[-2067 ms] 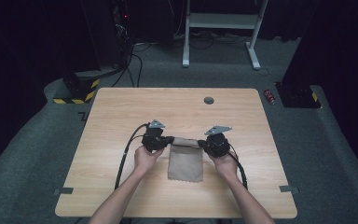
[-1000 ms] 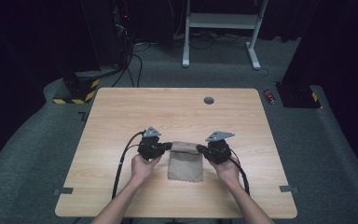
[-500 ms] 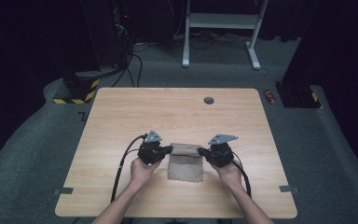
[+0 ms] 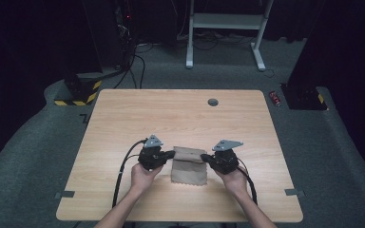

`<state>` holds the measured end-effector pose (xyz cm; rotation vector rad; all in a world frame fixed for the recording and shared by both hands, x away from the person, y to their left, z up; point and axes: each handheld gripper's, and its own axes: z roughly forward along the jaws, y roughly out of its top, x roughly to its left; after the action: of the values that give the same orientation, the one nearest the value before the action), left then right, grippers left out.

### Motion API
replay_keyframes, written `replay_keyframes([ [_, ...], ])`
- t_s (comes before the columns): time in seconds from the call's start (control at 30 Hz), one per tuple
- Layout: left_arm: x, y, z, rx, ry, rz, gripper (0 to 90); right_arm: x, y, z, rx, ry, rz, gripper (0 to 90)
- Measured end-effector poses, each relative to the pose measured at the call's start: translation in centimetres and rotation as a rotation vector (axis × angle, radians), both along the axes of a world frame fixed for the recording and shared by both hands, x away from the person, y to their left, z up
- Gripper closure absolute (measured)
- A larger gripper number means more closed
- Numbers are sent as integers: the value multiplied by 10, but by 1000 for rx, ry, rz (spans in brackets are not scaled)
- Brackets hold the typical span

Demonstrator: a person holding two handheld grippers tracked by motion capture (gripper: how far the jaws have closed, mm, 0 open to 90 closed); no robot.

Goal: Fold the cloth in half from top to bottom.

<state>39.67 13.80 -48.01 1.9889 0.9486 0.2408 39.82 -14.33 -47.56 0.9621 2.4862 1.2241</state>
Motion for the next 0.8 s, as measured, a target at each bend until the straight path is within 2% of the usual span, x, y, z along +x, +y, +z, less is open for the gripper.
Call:
replay_keyframes([
  [0.27, -7, -1, -2, 20, -8, -14, 894, -7, -1, -2, 5, 9, 9, 891],
  [0.43, -11, -2, -4, 41, -12, -24, 894, -13, 0, -5, -13, 1, 18, 891],
  [0.63, -16, -3, -6, 42, -6, -30, 894, -18, -1, -8, -10, 10, 20, 891],
  [0.8, -18, -5, -9, 60, -12, -39, 894, -21, -1, -10, -25, 4, 25, 890],
])
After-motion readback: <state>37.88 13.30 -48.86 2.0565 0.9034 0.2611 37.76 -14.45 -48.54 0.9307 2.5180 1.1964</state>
